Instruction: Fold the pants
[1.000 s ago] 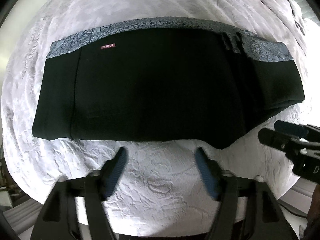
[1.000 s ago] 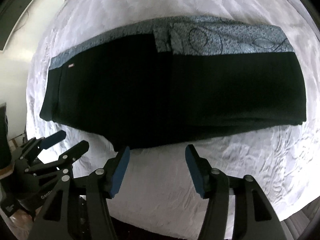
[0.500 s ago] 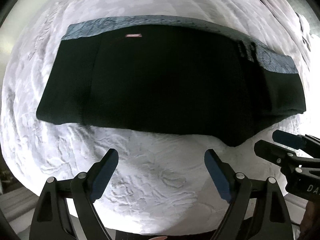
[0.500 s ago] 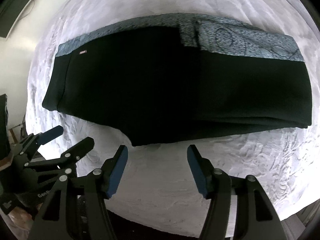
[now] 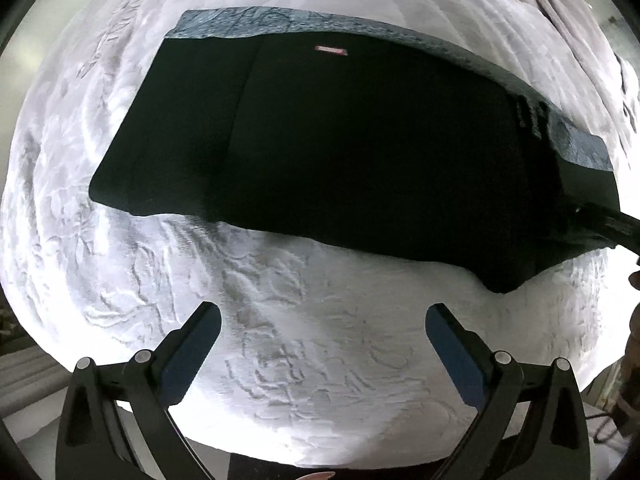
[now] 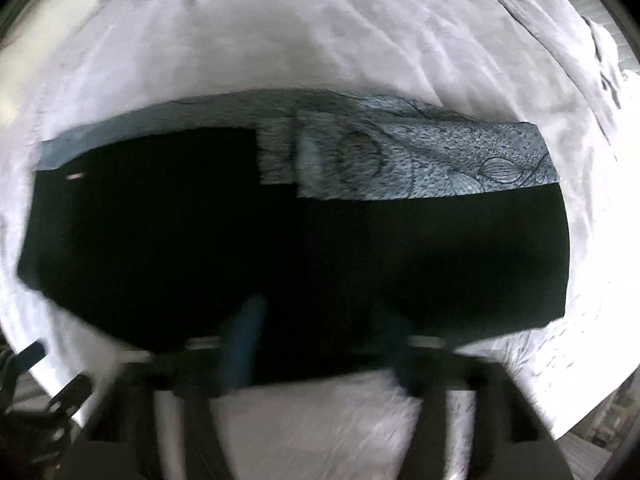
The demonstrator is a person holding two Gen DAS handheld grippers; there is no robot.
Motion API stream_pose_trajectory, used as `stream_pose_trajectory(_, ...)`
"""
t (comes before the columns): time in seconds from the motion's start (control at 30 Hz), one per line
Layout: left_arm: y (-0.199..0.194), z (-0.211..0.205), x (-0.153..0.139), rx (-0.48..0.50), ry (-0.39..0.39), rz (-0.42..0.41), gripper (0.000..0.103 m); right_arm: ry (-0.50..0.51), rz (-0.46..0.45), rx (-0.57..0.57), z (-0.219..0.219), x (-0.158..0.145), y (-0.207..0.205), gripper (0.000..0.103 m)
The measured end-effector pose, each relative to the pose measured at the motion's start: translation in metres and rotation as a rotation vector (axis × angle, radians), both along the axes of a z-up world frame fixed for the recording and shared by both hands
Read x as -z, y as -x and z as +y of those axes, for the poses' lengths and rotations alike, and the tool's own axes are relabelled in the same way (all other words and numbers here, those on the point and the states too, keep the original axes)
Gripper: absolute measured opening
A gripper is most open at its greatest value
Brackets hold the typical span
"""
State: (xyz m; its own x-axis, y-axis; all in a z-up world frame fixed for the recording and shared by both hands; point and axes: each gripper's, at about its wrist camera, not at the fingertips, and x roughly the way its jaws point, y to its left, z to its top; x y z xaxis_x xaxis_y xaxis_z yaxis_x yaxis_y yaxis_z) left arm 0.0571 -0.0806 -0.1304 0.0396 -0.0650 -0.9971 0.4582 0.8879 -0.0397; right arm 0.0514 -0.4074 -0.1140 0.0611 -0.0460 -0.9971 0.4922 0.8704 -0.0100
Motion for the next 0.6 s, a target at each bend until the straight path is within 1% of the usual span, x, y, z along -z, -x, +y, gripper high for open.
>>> stream_pose_trajectory(0.07, -0.001, 0.006, 0.000, -0.010, -0.001, -0.001, 0.103, -0.044, 0.014, 0.049, -0.006, 0.011, -0.002, 0.028)
stream_pose_trajectory(0.1, -0.004, 0.014, -0.001, -0.015, 0.000, -0.003, 0.103, -0.041, 0.017, 0.051, -0.005, 0.011, -0.003, 0.028)
stream_pose_trajectory(0.2, -0.019, 0.018, 0.002, -0.038, 0.001, 0.002, 0.103, -0.047, 0.005, -0.007, 0.000, 0.004, -0.003, 0.028)
stream_pose_trajectory(0.23, -0.023, 0.022, 0.004, -0.053, 0.003, 0.008, 0.103, -0.069, -0.008, -0.016, -0.001, 0.002, -0.001, 0.027)
stream_pose_trajectory(0.3, -0.031, 0.027, 0.006, -0.073, 0.011, 0.012, 0.103, -0.145, -0.053, -0.012, -0.005, -0.004, 0.004, 0.027)
stream_pose_trajectory(0.37, -0.044, 0.031, 0.002, -0.090, 0.019, 0.010, 0.103, -0.219, -0.088, -0.008, -0.007, -0.010, 0.008, 0.028)
stream_pose_trajectory(0.4, -0.049, 0.032, 0.003, -0.092, 0.019, 0.010, 0.103, -0.234, -0.094, -0.002, -0.003, -0.012, 0.008, 0.031)
stream_pose_trajectory(0.43, -0.052, 0.034, 0.003, -0.095, 0.020, 0.010, 0.103, -0.236, -0.094, 0.002, -0.001, -0.014, 0.008, 0.039)
stream_pose_trajectory(0.47, -0.055, 0.036, 0.003, -0.097, 0.022, 0.010, 0.103, -0.239, -0.094, 0.002, 0.001, -0.015, 0.008, 0.043)
stream_pose_trajectory(0.5, -0.057, 0.038, 0.003, -0.099, 0.024, 0.012, 0.103, -0.245, -0.096, 0.001, 0.004, -0.015, 0.008, 0.050)
stream_pose_trajectory(0.53, -0.060, 0.038, 0.003, -0.101, 0.026, 0.015, 0.103, -0.253, -0.097, -0.001, 0.008, -0.016, 0.008, 0.053)
stream_pose_trajectory(0.6, -0.065, 0.038, 0.003, -0.104, 0.026, 0.023, 0.103, -0.272, -0.093, -0.012, 0.018, -0.014, 0.006, 0.053)
